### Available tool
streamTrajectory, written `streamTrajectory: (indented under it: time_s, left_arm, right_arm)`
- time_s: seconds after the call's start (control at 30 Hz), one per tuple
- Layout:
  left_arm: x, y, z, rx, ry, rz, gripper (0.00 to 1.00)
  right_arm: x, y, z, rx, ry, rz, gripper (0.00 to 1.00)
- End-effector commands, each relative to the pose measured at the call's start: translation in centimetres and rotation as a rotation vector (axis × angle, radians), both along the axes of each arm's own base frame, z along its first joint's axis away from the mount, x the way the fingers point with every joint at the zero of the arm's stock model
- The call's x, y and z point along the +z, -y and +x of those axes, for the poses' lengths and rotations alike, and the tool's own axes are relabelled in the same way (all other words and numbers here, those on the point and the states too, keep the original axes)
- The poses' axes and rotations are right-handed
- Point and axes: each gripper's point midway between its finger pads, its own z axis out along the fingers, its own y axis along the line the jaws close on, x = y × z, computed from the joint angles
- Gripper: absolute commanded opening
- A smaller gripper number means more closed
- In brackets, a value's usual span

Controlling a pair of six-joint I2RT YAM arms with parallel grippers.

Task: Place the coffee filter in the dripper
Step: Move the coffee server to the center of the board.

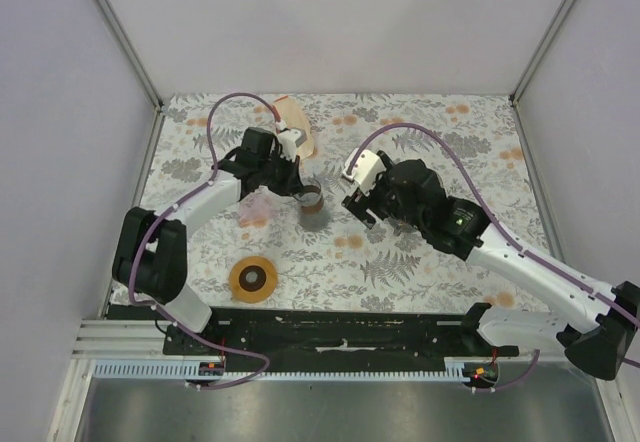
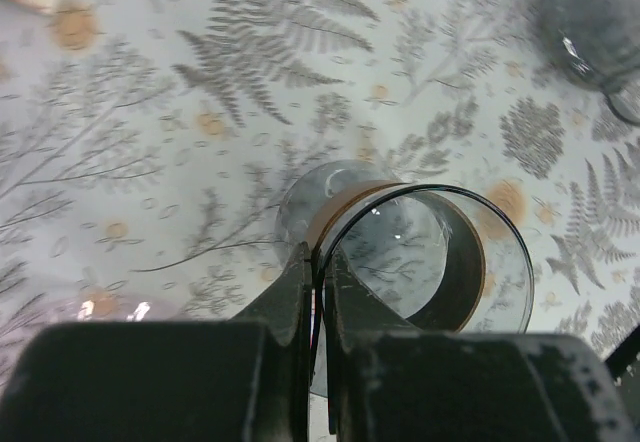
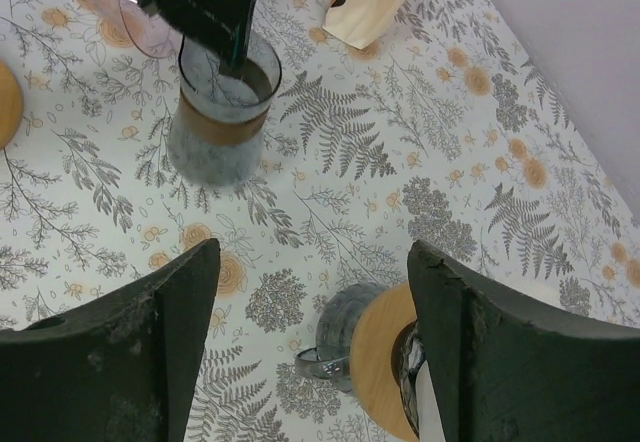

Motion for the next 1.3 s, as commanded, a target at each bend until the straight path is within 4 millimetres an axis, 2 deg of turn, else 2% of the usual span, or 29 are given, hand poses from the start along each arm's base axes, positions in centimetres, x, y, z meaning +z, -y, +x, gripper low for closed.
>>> streamTrajectory:
  time_s: [0.0,0.07,0.2,0.3,0.37,0.4,0.47,0.57,0.67,0.77,0.83,0.93,1.0,1.07,1.17,1.27]
  left_arm:
    - [1.4,3.4,-2.5,-0.182,0.077,-0.013,0.02]
    - [1.0,4.3,-3.2,-0.223,0.083,-0.001,0.02]
    - [0.5,5.1,-3.4,-0.253,0.098,0.026,0.02]
    - [0.6,5.3,-3.6,-0.268,0.115,0.037,0.07]
    - [0.8,5.4,-3.6,-0.276,0.123,0.035,0.20]
    - [1.3,5.3,-3.5,-0.271,0.128,0.036,0.41]
    - [2.2,5.3,-3.4,-0.270,0.139,0.038,0.54]
    - [4.3,4.9,-2.5,-0.249,0.167,0.057,0.66]
    - [7.0,3.9,-1.0,-0.181,0.201,0.071,0.70]
    - [10.2,1.8,1.4,-0.046,0.234,0.057,0.71]
    - [12.1,-0.4,3.0,0.070,0.253,0.029,0.72]
    - [13.1,-5.9,5.4,0.368,0.238,0.034,0.72]
    - [12.6,-10.5,6.4,0.590,0.219,0.055,0.74]
    - [11.4,-13.4,6.3,0.743,0.176,0.041,0.75]
    - [9.2,-15.4,5.3,0.874,0.107,0.023,0.75]
    - [7.2,-15.3,4.4,0.917,0.048,0.000,0.75]
  right_arm:
    - [2.0,0.3,-0.5,-0.014,0.023,0.077,0.83]
    - [2.3,0.5,-0.6,-0.019,0.026,0.088,0.83]
    - [3.0,0.5,-0.9,-0.016,0.030,0.112,0.84]
    - [3.5,0.6,-1.1,-0.011,0.034,0.130,0.84]
    - [3.7,0.7,-1.2,-0.011,0.038,0.137,0.85]
    - [3.8,0.7,-1.3,-0.010,0.039,0.140,0.85]
    - [3.9,0.7,-1.3,-0.010,0.039,0.147,0.85]
    - [4.4,0.8,-1.5,-0.007,0.045,0.158,0.86]
    - [5.0,0.9,-1.7,-0.005,0.056,0.170,0.86]
    - [5.2,1.1,-1.9,-0.005,0.060,0.175,0.87]
    - [5.4,1.3,-2.0,-0.005,0.063,0.181,0.87]
    - [5.5,1.4,-2.1,-0.004,0.064,0.184,0.87]
    - [5.6,1.4,-2.1,-0.006,0.067,0.188,0.88]
    - [5.4,1.5,-2.0,-0.015,0.065,0.182,0.88]
    - [5.0,1.7,-1.5,-0.048,0.061,0.168,0.89]
    - [4.5,2.2,-0.8,-0.103,0.050,0.150,0.91]
